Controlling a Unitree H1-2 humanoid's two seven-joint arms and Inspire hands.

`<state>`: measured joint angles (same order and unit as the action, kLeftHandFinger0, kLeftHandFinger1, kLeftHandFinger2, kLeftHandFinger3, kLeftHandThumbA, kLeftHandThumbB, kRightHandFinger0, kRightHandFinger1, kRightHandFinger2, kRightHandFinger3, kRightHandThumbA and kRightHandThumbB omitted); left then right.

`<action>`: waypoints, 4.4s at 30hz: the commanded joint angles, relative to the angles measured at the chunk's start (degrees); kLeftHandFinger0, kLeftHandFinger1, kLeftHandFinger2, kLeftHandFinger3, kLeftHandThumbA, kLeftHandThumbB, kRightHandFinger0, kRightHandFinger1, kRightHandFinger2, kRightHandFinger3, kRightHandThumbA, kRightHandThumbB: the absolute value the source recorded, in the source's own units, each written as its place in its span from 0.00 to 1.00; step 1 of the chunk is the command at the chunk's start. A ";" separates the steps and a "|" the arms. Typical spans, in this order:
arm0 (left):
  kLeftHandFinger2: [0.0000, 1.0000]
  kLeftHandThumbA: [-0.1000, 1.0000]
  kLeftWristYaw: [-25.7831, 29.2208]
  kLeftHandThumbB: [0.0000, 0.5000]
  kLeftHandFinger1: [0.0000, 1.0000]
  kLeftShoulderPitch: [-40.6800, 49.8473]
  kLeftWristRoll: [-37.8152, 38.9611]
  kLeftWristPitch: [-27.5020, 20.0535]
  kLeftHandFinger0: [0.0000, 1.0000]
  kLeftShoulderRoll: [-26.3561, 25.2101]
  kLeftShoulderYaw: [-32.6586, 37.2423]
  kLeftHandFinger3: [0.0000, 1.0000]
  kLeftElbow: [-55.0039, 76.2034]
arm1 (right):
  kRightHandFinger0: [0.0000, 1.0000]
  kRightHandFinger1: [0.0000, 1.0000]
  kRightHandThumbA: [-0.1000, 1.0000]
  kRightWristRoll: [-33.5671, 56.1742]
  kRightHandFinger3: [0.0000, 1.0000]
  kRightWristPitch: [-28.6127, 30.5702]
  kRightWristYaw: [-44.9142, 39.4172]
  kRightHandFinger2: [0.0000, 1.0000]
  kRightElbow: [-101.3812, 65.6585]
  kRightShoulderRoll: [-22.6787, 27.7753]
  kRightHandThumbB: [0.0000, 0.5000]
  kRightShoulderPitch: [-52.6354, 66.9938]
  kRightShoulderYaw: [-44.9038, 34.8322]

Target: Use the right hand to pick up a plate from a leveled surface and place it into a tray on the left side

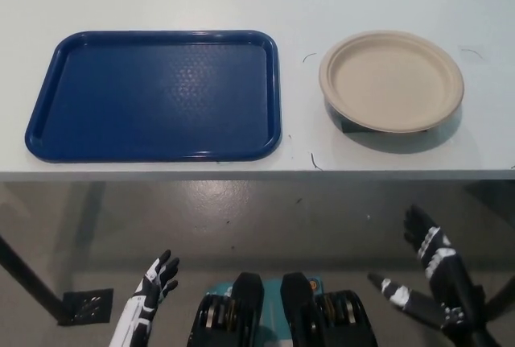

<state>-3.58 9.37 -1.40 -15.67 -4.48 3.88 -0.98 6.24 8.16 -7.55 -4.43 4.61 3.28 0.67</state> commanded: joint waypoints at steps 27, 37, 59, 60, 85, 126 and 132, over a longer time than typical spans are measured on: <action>1.00 1.00 -0.33 0.03 1.00 1.97 -0.61 -4.23 1.00 -0.39 0.16 1.00 0.76 | 1.00 1.00 1.00 70.56 1.00 -35.09 14.66 1.00 0.34 -2.07 0.45 -15.27 -11.00; 1.00 1.00 -0.44 0.04 1.00 1.74 -1.06 -3.76 1.00 -0.57 0.34 1.00 0.74 | 1.00 1.00 1.00 70.74 1.00 -35.09 12.84 1.00 6.59 -2.48 0.49 -19.71 -12.50; 1.00 1.00 0.04 0.03 1.00 1.95 -3.62 -5.65 1.00 -1.04 0.66 1.00 -0.24 | 1.00 1.00 1.00 72.61 1.00 -35.09 12.09 1.00 16.03 -2.74 0.52 -24.76 -15.31; 1.00 1.00 -0.04 0.03 1.00 2.05 -3.79 -5.55 1.00 -1.10 0.74 1.00 -0.08 | 1.00 1.00 1.00 72.80 1.00 -35.09 12.54 1.00 16.12 -2.67 0.52 -24.87 -15.32; 1.00 1.00 0.30 0.04 1.00 3.83 -5.90 -5.61 1.00 -0.71 1.15 1.00 0.28 | 1.00 1.00 1.00 68.66 1.00 -35.09 8.94 1.00 29.19 -1.42 0.55 -30.76 -17.48; 1.00 1.00 -0.29 0.00 1.00 3.56 -6.09 -5.86 1.00 -1.23 2.41 1.00 -0.24 | 0.00 0.27 0.40 48.91 0.81 -34.94 26.86 0.60 29.35 -4.78 0.00 -38.08 -24.46; 1.00 1.00 -0.14 0.00 1.00 2.83 -6.06 -6.36 1.00 -1.64 2.24 1.00 -0.90 | 0.00 0.26 0.27 46.83 0.77 -35.09 28.14 0.58 17.14 -5.57 0.00 -35.27 -21.24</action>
<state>-3.54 12.72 -7.20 -19.62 -5.40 6.10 -2.00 55.90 -25.87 17.96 19.86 -0.30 -32.02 -22.37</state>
